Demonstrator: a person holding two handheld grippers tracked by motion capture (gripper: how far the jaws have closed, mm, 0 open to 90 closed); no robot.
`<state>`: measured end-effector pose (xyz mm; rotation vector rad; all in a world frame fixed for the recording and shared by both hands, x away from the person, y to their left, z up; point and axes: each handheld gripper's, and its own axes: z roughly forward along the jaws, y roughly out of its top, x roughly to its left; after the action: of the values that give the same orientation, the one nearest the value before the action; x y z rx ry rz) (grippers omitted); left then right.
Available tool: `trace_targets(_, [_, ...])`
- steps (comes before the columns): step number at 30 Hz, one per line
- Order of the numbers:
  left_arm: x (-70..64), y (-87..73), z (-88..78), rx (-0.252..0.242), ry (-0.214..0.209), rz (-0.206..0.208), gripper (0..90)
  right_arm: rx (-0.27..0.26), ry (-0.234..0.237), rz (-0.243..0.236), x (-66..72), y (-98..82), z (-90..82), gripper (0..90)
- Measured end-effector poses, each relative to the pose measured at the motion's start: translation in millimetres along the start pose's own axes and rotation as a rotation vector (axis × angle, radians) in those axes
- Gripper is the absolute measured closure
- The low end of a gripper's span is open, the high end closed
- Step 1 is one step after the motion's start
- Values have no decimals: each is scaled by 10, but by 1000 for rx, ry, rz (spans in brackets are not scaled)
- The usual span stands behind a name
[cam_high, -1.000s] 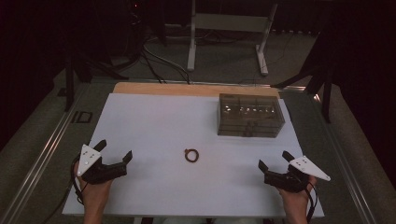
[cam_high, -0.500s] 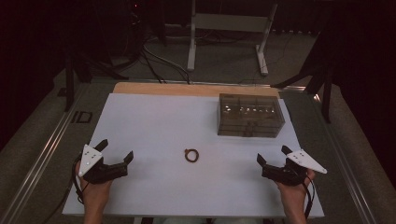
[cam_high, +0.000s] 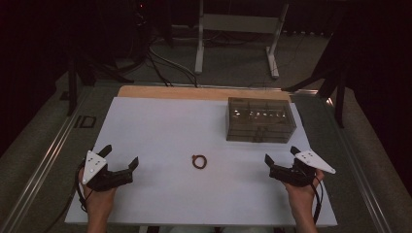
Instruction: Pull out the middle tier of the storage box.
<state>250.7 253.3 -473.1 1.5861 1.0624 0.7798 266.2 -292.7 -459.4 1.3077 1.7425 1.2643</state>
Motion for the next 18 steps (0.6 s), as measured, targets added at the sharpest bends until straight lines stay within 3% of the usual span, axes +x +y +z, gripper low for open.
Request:
trace_targets(15, [31, -3, -2, 2, 6, -29, 8, -6, -22, 5, -37, 57, 156, 0])
trace_targets(18, [40, -4, -4, -1, 7, -35, 8, -10, -22, 23, -60, 73, 183, 0])
